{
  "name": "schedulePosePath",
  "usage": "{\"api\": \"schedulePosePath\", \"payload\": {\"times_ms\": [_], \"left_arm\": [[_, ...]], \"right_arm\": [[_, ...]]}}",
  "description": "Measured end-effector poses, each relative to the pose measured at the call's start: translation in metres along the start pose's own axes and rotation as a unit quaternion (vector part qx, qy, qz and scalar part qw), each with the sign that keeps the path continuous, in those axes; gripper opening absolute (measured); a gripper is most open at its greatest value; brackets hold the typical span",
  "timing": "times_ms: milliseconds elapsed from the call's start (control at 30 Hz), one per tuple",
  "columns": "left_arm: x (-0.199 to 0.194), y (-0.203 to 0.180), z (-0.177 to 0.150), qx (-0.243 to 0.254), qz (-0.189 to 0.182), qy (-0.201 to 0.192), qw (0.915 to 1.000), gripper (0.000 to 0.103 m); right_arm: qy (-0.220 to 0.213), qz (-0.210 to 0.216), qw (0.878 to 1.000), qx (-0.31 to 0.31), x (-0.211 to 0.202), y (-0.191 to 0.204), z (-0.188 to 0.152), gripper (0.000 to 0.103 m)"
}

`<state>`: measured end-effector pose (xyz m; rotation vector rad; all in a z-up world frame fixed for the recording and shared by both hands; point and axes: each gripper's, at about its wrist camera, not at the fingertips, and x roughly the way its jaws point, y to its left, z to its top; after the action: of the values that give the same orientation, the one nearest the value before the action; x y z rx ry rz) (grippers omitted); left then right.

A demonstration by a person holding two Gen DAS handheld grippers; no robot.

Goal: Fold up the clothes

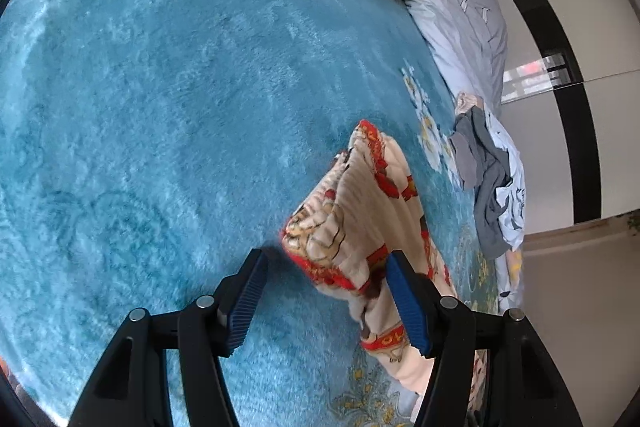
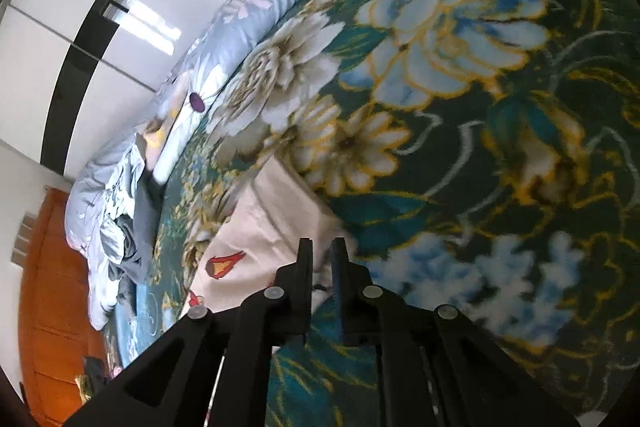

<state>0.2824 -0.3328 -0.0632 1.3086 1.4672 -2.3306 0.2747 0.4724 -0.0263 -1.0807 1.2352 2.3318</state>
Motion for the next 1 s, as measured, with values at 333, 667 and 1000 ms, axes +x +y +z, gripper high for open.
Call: {"api": "schedulePosePath", "payload": {"times_ms": [333,667,1000], "left_arm": [[0.012,0.002,-0.001,0.007,-0.052,-0.026,0.9983,0.066],[0.010,0.012,-0.011,0.006,-0.106,-0.041,0.9936,0.066],[0.016,0.003,-0.011,0.012,-0.065,-0.063,0.9958,0.037]], "right_arm": [[0.017,0.090,0.991,0.094,0.017,-0.033,-0.002,0.030],[0.014,0.119,0.989,0.085,0.028,-0.022,-0.001,0.032],[0.018,0.106,0.988,0.110,0.036,-0.012,-0.001,0.021]]}}
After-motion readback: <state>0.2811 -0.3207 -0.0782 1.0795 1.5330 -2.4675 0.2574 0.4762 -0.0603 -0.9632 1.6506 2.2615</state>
